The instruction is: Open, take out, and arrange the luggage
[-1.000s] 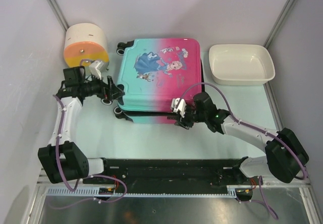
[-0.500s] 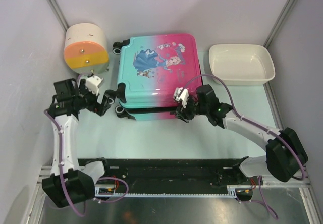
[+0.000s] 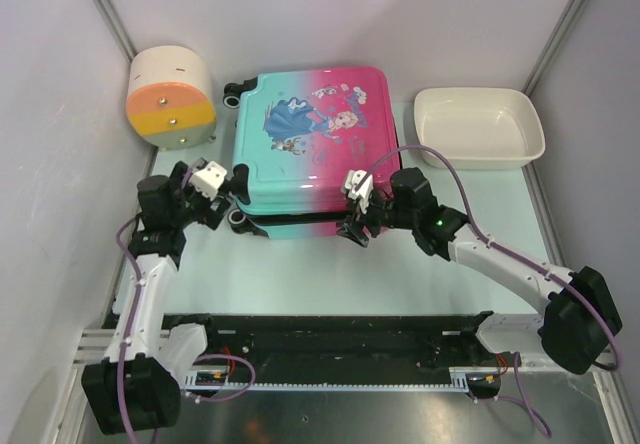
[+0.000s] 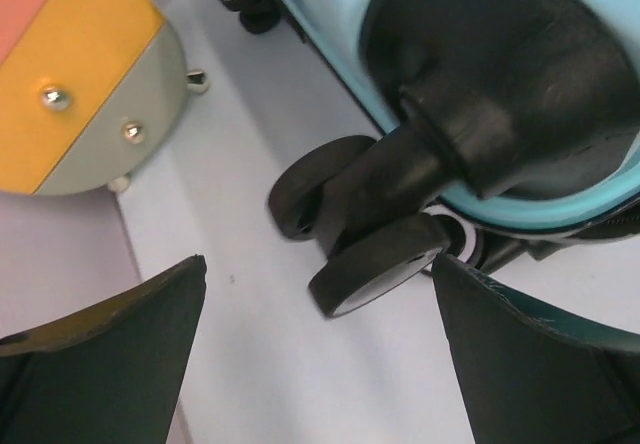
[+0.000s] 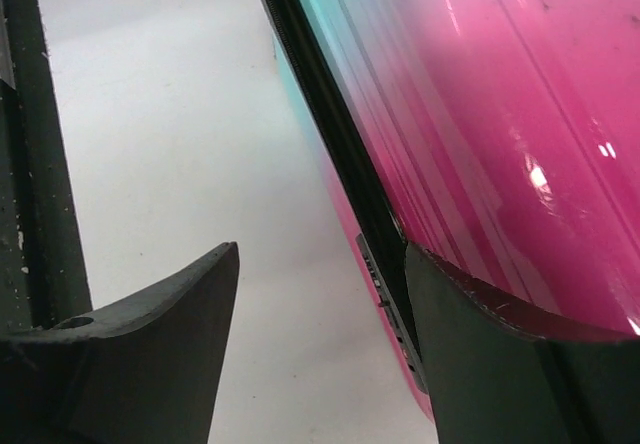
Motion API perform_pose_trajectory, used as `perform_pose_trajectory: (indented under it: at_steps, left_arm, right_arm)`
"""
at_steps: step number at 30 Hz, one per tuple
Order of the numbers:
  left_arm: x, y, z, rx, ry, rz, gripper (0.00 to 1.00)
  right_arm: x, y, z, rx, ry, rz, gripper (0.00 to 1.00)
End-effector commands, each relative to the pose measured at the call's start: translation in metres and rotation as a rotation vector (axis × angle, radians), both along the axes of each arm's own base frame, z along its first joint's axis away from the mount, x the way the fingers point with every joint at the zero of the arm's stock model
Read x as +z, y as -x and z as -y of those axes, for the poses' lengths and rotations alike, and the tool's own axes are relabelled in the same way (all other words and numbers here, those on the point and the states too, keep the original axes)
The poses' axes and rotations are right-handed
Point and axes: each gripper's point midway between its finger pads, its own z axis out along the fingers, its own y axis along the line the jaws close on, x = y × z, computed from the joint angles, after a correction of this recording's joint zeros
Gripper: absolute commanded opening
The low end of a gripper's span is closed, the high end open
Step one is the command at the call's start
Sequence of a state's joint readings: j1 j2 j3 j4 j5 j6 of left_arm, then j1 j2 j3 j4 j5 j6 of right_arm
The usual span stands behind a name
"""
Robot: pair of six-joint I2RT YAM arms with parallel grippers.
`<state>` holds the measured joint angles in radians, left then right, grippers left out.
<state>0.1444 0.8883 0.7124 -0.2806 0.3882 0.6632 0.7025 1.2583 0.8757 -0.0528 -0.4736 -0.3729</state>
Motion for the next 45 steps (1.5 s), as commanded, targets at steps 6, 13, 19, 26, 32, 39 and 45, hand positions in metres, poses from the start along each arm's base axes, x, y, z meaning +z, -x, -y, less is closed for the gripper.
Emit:
perform_pose_trajectory:
  at_steps: [6, 13, 19, 26, 32, 39, 45]
  left_arm:
    - [-0.006, -0.048, -0.002, 0.053, 0.03, 0.024, 1.0]
    - [0.047, -0.081, 0.007, 0.038, 0.079, 0.131, 0.99]
    - [0.121, -0.078, 0.022, 0.003, 0.175, 0.268, 0.96]
    - [0.186, -0.066, 0.028, -0.002, 0.251, 0.393, 0.96]
    - [0.214, -0.077, 0.028, 0.009, 0.285, 0.424, 0.98]
    - [0.218, -0.074, 0.03, 0.016, 0.329, 0.375, 1.0]
    - [0.187, -0.044, 0.038, 0.098, 0.607, 0.104, 1.0]
  right_arm:
    - [0.026, -0.007, 0.014, -0.074, -0.082, 0.071, 0.73]
    - [0.017, 0.022, 0.009, -0.039, -0.11, 0.151, 0.73]
    - [0.018, 0.029, -0.001, -0.032, -0.1, 0.26, 0.74]
    - [0.033, -0.002, -0.011, -0.111, -0.094, 0.478, 0.77]
    - [0.074, -0.058, -0.019, -0.236, -0.123, 0.726, 0.84]
    - [0.151, -0.121, -0.015, -0.379, -0.218, 0.901, 0.84]
    - [0.206, -0.158, -0.005, -0.47, -0.284, 1.015, 0.86]
